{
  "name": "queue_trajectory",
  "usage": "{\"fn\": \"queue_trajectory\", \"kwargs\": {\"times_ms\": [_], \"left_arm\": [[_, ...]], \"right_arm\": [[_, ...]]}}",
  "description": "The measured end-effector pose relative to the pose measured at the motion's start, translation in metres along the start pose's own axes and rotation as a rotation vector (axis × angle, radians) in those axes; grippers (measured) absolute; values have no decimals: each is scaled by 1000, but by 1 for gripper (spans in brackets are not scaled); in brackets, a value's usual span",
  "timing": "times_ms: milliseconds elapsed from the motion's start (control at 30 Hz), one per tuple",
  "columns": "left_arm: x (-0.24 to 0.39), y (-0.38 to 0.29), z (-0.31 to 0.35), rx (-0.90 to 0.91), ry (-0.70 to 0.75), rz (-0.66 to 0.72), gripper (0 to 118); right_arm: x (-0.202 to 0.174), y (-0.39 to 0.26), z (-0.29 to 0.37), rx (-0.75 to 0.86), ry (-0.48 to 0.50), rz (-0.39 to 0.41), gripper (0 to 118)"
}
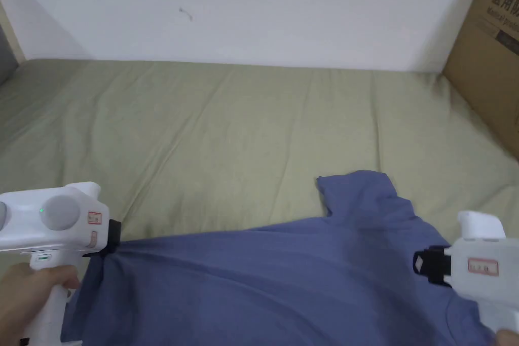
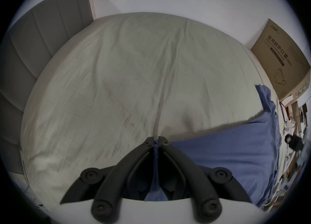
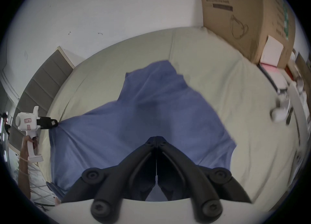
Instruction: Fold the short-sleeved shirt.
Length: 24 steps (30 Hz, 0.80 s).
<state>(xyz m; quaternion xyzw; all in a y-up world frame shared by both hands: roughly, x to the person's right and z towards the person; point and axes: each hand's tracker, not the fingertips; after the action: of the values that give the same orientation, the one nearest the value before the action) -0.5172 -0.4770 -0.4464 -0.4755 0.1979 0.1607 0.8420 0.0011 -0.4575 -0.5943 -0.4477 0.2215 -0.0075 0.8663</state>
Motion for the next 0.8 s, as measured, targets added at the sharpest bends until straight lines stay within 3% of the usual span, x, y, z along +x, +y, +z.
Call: {"fn": "queue_trajectory", "kwargs": {"times_ms": [33,67,167,200,267,400,467,533,600,633,667,700,733,767,800], "left_arm": [[1,1,3,8,2,1,2],[2,2,7,19,2,-2,2],[0,3,15,45,-6,-7,2],[1,4,17,52,-9,-8,2],[-1,3,20,60,-13,-8,2],[-3,1,18,71,-20,-11,2],[-4,1,15,67,-21,-16,2],[-8,-1,12,56,-24,-20,2],[-8,0,10,52,-27,-20,2],[-8,1,10,50,-29,-11,2],[-9,-1,11,51,-30,-9,2],[-7,0,12,53,-28,-10,2],[-6,1,15,57,-25,-13,2],[-5,2,18,59,-26,-17,2],[-5,2,22,60,-34,-17,2]], "right_arm": [[2,14,-6,-17,-14,18,3],[4,29,-14,-42,-32,32,13],[10,64,-40,-66,-45,53,86],[13,75,-51,-79,-51,60,101],[17,93,-73,-91,-65,45,101],[19,106,-121,-190,-135,89,101],[20,102,-140,-232,-158,129,89],[23,100,-143,-229,-110,72,85],[26,96,-143,-222,-117,86,79],[26,97,-143,-225,-108,103,68],[25,98,-141,-227,-110,102,45],[23,99,-135,-211,-108,104,45],[20,100,-128,-186,-107,131,31],[19,100,-124,-171,-119,133,0],[20,98,-119,-169,-114,109,0]]}}
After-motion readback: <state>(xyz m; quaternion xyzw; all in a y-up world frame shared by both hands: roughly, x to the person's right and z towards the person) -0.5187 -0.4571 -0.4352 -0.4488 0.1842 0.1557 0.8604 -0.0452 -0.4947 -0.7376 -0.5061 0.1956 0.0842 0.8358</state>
